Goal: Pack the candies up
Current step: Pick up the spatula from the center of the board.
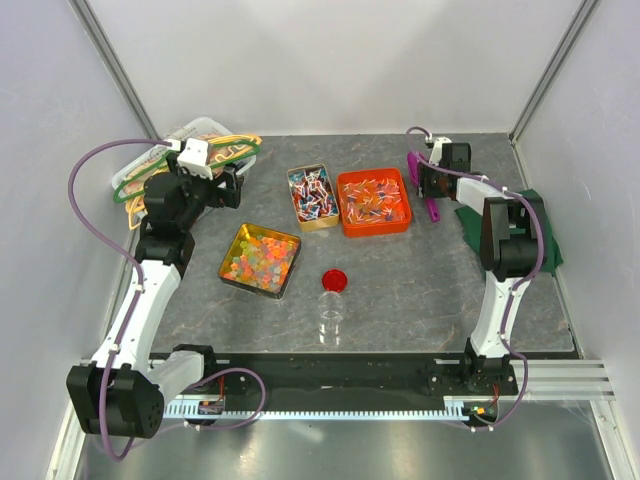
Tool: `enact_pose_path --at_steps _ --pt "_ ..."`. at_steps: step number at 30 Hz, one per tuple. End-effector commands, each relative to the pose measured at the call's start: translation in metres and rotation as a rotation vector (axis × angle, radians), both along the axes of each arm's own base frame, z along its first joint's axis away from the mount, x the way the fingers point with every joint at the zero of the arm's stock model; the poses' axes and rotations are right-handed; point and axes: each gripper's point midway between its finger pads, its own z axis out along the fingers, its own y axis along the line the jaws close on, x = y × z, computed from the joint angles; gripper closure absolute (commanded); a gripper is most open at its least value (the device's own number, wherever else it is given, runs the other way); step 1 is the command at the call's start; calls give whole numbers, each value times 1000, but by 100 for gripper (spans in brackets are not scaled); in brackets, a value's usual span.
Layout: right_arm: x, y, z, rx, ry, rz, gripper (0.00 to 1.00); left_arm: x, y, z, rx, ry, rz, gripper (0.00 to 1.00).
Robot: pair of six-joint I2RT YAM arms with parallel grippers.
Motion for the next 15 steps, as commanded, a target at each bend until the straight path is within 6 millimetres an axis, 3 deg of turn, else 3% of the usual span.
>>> enact_pose_path --at_steps 1,7,8,14,15 --pt "21 5 23 -31 -97 -12 47 3 -3 6 -18 -29 -21 0" --pt "23 17 26 -77 -129 -10 50 4 -4 3 -19 -21 -24 0" --pt "24 19 27 -80 -133 -7 58 4 -5 2 -19 -19 -26 0" --pt "25 16 18 -104 -114 -26 85 4 -5 3 -21 -20 -30 1" --pt "25 14 17 -110 -112 -32 85 4 -5 2 -21 -17 -30 1"
